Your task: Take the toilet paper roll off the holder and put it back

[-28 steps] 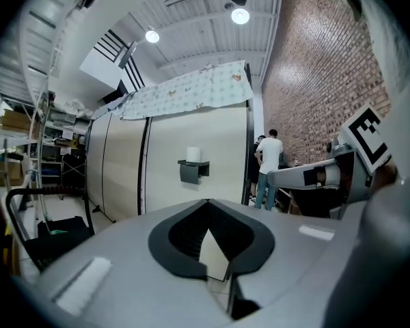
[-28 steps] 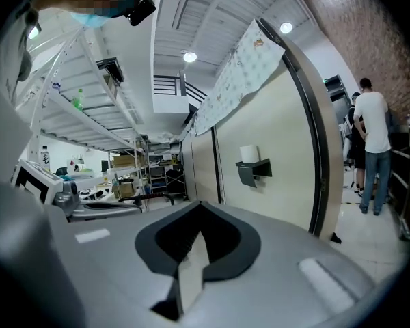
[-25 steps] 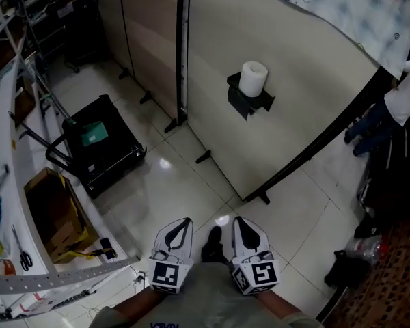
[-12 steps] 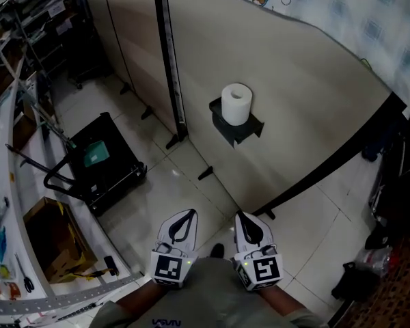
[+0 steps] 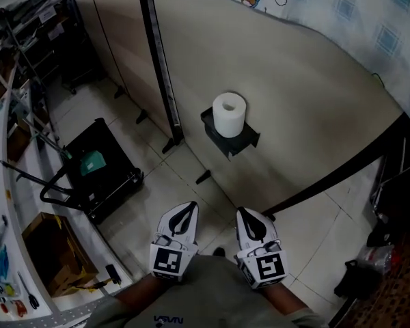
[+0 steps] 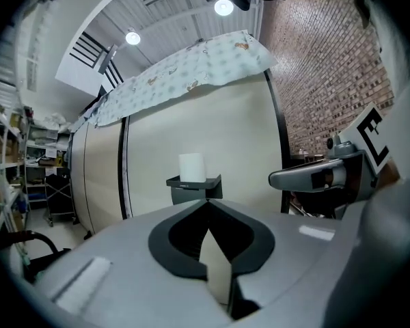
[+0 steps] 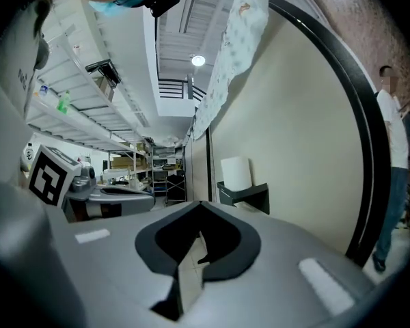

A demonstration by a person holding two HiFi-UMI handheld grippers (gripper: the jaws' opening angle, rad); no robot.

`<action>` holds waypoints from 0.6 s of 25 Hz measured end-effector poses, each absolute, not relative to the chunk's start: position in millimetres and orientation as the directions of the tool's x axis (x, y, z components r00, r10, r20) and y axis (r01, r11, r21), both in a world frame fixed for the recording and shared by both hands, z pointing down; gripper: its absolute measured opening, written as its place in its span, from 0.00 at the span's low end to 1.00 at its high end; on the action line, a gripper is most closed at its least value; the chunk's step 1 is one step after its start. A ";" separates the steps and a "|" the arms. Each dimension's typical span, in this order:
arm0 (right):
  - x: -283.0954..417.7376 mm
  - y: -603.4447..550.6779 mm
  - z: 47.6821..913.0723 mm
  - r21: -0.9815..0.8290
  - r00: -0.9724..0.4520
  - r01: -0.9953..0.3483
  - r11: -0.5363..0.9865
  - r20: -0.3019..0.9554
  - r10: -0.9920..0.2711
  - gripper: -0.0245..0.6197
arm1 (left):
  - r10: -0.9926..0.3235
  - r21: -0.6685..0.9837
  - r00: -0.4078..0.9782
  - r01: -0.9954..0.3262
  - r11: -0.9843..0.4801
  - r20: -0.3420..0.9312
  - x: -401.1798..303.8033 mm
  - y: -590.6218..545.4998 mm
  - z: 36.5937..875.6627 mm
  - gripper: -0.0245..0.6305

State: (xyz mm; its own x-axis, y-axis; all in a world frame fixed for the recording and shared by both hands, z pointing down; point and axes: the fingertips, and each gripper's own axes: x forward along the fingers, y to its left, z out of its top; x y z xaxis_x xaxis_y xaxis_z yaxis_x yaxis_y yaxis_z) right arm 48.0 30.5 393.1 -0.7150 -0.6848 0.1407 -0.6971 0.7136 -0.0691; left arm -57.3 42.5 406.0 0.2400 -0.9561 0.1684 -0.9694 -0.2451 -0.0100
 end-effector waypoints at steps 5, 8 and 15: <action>27.1 0.8 383.2 -0.032 -0.705 -0.703 0.711 0.163 -0.690 0.04 | -0.938 -0.020 0.302 -0.951 -0.309 0.169 -73.4 -6.4 400.4 0.04; 12.7 -22.5 366.8 0.001 -0.697 -0.707 0.707 0.168 -0.697 0.05 | -0.928 -0.023 0.338 -0.938 -0.346 0.154 -82.9 -40.2 397.5 0.04; -23.6 -77.5 324.5 0.115 -0.685 -0.693 0.711 0.201 -0.700 0.19 | -0.883 -0.028 0.450 -0.889 -0.457 0.134 -100.8 -101.3 383.1 0.08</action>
State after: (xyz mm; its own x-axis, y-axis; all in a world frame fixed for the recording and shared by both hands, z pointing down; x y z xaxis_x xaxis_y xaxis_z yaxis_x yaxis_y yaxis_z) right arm -23.6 -77.5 324.5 -0.6847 -0.7004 0.2014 -0.6935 0.7112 0.1154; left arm -100.8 -101.3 383.1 0.4495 -0.8832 0.1340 -0.8891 -0.4568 -0.0281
